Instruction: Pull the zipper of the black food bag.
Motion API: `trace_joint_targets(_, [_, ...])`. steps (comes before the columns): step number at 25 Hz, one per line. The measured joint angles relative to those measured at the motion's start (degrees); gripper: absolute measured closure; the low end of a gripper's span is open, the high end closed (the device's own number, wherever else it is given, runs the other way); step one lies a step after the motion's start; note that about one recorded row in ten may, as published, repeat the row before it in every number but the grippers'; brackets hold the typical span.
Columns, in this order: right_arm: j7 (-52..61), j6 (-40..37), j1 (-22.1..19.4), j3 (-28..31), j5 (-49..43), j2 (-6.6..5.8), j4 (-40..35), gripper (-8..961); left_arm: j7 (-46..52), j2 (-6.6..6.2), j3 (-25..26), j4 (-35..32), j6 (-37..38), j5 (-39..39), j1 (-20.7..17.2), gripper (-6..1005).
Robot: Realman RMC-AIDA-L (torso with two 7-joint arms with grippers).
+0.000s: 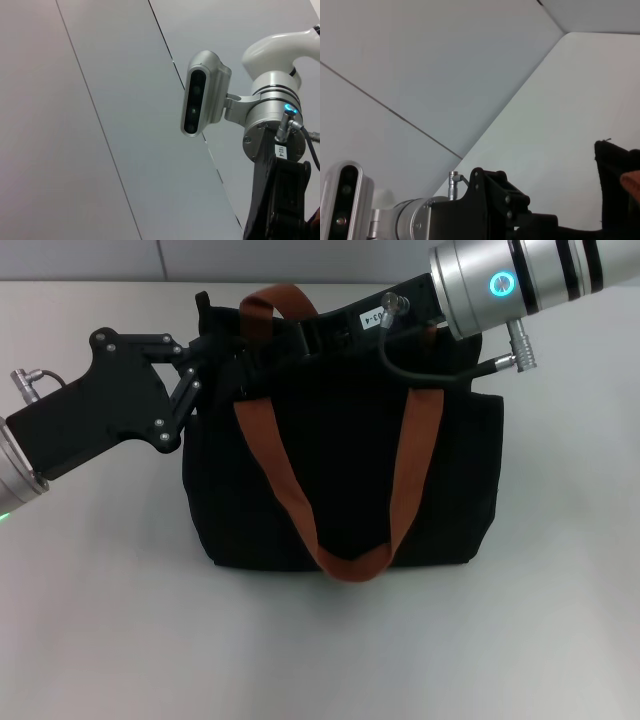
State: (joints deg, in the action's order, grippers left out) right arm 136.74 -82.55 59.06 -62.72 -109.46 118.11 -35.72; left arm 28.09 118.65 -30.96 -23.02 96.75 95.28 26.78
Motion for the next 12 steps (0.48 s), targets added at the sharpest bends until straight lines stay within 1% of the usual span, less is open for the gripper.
trace_joint_targets(2, [-0.11, 0.42, -0.1, -0.57, -0.5, 0.01, -1.18, 618, 0.15, -0.05, 0.02, 0.0, 0.01, 0.0, 0.2, 955])
trace_joint_targets(7, [-0.45, 0.66, -1.12, -1.27, -1.34, 0.18, -4.38, 622, 0.35, -0.16, 0.0, -0.05, 0.01, -0.26, 0.4, 954])
trace_joint_targets(12, [-1.37, 0.65, -1.46, -1.28, -1.4, 0.28, -5.43, 637, 0.43, -0.21, -0.07, -0.07, 0.07, -0.55, 0.83, 952])
